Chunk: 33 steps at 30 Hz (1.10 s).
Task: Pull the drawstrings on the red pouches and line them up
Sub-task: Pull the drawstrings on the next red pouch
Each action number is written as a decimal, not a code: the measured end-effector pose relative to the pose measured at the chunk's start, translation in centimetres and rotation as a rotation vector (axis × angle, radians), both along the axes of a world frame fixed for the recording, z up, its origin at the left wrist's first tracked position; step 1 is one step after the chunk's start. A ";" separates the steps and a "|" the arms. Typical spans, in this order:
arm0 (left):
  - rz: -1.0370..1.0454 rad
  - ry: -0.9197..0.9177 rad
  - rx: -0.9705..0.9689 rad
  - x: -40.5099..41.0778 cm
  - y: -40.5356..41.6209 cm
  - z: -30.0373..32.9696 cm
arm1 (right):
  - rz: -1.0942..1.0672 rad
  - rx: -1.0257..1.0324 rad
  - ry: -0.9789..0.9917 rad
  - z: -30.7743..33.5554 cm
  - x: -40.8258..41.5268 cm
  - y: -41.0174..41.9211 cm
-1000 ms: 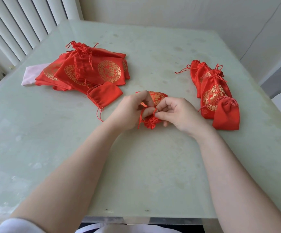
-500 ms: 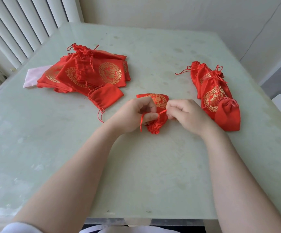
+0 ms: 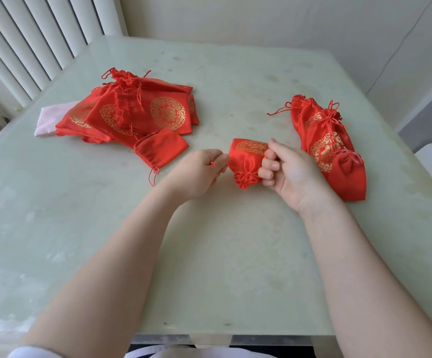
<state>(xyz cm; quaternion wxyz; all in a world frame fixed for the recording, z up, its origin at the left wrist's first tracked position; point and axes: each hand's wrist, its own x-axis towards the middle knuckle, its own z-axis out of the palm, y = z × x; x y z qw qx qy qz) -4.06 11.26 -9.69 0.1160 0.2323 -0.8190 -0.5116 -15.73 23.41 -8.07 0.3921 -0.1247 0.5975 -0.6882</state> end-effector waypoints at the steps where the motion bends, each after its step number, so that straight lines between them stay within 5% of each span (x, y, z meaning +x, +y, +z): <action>1: 0.010 -0.009 0.004 0.0 0.1 -0.1 | -0.012 0.029 0.094 -0.1 0.2 -0.1; 9: 0.044 0.189 0.282 0.1 1.2 1.2 | 0.280 0.113 0.652 -0.5 2.3 -0.3; 19: 0.149 0.324 0.399 0.3 1.4 2.0 | 0.246 -0.037 0.438 -0.7 2.7 -0.6; 29: -0.059 0.107 0.202 0.3 2.6 1.3 | 0.052 -0.229 0.023 -0.7 2.2 -1.0; 33: -0.017 0.180 0.458 0.2 2.2 1.4 | 0.058 -0.184 0.047 -0.7 2.0 -1.0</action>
